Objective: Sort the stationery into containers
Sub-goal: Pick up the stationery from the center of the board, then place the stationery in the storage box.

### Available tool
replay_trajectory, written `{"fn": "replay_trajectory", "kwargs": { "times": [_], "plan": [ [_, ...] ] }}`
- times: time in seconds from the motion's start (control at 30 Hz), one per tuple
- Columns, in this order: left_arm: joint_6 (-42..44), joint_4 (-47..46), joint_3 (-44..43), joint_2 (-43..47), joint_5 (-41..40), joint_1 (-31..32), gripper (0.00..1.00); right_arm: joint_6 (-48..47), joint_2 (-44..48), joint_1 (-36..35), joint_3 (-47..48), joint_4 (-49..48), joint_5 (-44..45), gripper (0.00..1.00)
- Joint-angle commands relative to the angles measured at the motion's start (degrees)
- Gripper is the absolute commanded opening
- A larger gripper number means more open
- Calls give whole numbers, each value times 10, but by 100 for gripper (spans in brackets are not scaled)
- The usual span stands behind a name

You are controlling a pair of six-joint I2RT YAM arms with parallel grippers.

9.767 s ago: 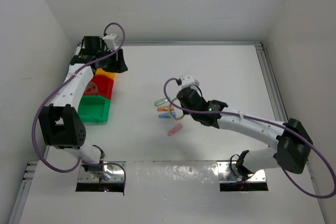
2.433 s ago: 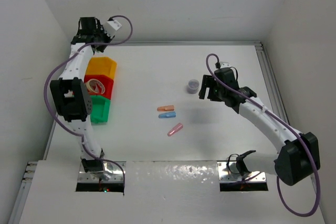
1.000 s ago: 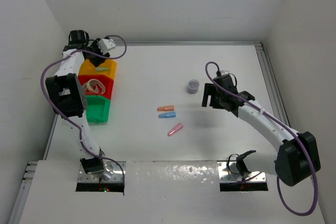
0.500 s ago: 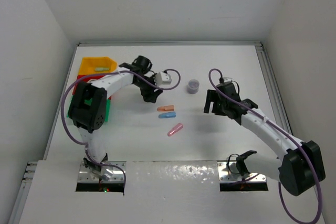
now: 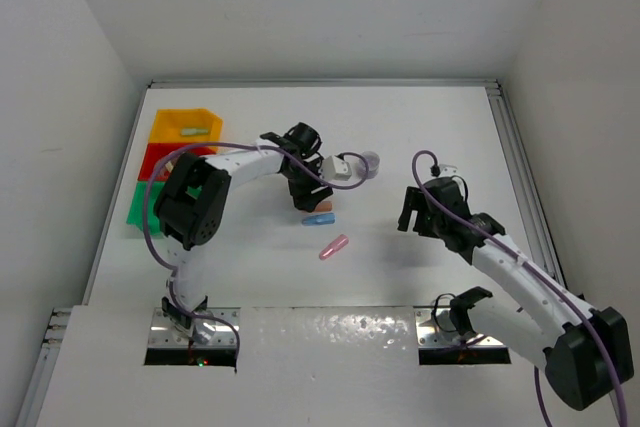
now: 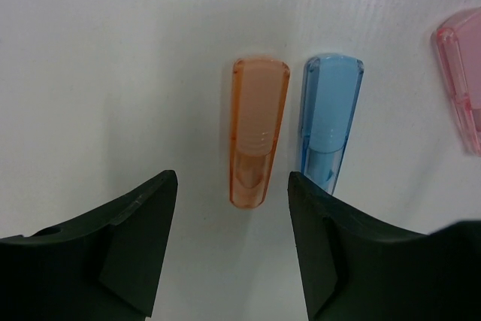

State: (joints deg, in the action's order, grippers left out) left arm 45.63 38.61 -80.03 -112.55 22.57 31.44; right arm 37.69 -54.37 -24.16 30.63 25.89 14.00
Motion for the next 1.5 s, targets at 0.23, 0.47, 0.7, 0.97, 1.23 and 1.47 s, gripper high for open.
{"fn": "replay_trajectory", "kwargs": {
  "times": [0.23,0.47,0.7,0.97,1.23,1.47],
  "plan": [
    [-41,-57,19,-21,-55,32,53,7,26,-2,-7,1,24,81],
    [-55,-105,68,-34,-132,41,45,5,43,-2,-8,15,45,82],
    [-44,-82,74,-54,-142,28,0,2,47,2,-7,14,60,82],
    [-144,-52,-15,-52,-85,-43,0,-17,10,7,39,28,55,82],
    [-348,-47,-154,22,-127,-189,0,-7,5,7,38,-4,47,82],
    [-681,-88,-106,87,-199,-350,0,1,-44,8,60,-18,34,82]
  ]
}}
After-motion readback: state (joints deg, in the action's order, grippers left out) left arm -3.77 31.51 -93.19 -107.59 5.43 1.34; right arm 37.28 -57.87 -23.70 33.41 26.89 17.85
